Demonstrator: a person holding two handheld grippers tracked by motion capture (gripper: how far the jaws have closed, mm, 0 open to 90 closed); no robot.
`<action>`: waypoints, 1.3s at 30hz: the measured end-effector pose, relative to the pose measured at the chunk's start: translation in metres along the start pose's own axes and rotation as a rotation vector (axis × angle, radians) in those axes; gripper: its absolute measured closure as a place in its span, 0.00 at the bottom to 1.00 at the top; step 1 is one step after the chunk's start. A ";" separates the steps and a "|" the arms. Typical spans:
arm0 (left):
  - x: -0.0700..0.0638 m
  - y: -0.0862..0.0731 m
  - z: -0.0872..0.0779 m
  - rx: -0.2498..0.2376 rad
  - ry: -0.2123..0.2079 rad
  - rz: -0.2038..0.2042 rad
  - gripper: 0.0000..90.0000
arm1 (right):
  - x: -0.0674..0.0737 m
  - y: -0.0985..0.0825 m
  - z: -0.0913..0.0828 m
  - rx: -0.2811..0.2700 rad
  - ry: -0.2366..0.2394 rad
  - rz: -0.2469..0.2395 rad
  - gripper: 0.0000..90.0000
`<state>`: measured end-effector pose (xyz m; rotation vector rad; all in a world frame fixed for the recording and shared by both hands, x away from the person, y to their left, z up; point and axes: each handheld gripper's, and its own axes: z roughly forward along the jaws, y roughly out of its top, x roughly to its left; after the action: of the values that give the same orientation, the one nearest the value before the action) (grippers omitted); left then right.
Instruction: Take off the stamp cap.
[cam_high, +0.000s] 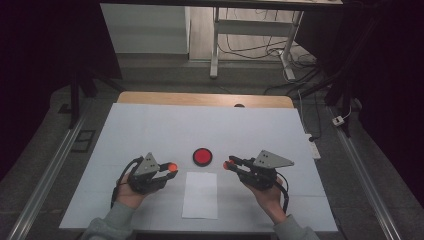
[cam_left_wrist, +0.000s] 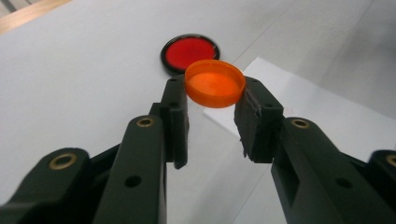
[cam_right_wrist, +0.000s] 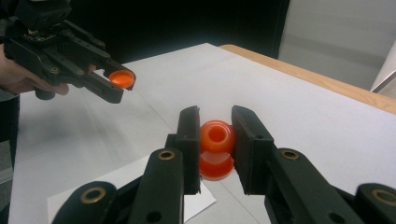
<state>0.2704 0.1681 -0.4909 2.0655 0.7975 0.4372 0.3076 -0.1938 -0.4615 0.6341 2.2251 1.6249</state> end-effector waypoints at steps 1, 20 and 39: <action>0.001 -0.001 -0.001 -0.002 0.001 -0.007 0.73 | 0.000 0.000 0.000 0.000 -0.001 0.000 0.81; 0.009 -0.027 -0.025 -0.009 0.033 -0.062 0.73 | -0.002 -0.001 0.001 0.007 -0.007 0.000 0.81; 0.013 -0.039 -0.035 -0.015 0.034 -0.098 0.73 | -0.002 -0.002 0.002 0.008 -0.012 0.003 0.81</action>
<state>0.2458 0.2148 -0.5032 2.0002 0.9094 0.4232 0.3103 -0.1942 -0.4638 0.6480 2.2241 1.6109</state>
